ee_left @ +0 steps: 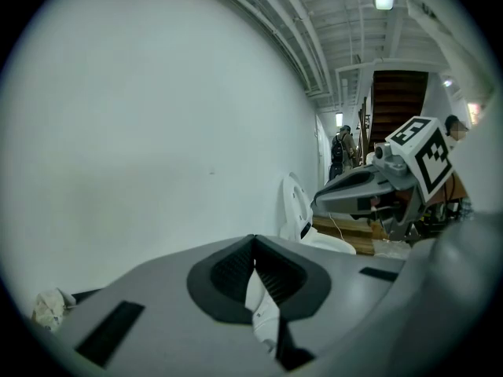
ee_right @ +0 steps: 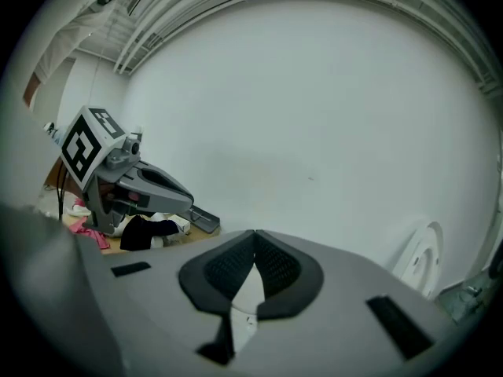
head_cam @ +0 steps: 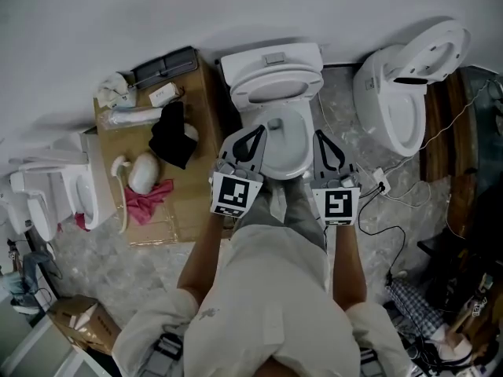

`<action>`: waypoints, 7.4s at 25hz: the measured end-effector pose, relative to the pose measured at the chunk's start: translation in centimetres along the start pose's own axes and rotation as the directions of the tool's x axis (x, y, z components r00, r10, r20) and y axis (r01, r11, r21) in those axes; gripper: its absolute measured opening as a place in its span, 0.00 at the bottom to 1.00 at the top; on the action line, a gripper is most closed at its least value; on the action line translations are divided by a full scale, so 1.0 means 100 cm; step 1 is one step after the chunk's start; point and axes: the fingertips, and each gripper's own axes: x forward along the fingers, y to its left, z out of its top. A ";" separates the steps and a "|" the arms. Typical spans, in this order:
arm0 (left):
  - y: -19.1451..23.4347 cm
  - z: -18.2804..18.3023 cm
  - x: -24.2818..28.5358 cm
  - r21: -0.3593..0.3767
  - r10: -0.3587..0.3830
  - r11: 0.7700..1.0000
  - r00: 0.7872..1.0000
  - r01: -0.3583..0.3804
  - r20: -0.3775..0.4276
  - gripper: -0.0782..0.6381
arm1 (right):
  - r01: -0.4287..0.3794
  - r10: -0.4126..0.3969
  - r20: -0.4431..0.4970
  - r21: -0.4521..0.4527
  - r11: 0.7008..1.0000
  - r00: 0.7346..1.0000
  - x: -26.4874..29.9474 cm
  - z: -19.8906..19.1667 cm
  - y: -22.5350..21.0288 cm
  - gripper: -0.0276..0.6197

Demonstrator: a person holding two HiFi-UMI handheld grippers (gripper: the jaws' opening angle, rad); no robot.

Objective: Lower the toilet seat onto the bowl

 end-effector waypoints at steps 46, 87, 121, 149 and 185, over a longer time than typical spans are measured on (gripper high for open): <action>0.075 -0.103 0.137 -0.039 0.222 0.971 0.951 -0.236 -0.213 0.22 | -0.323 0.296 -0.156 -0.183 0.929 0.942 0.188 -0.116 -0.041 0.17; 0.038 -0.146 0.135 0.031 0.323 0.943 0.886 -0.332 -0.333 0.34 | -0.434 0.400 -0.179 -0.237 0.869 0.899 0.170 -0.182 -0.024 0.19; -0.058 -0.204 0.070 0.015 0.186 0.981 0.918 -0.193 -0.349 0.34 | -0.396 0.329 -0.297 -0.202 0.896 0.896 0.070 -0.247 0.023 0.23; -0.118 -0.264 0.037 -0.018 0.108 0.992 0.915 -0.125 -0.389 0.37 | -0.411 0.319 -0.382 -0.190 0.892 0.867 0.015 -0.311 0.058 0.26; -0.185 -0.363 0.013 -0.052 0.034 0.996 0.877 -0.068 -0.480 0.39 | -0.450 0.299 -0.471 -0.250 0.857 0.830 -0.034 -0.415 0.106 0.28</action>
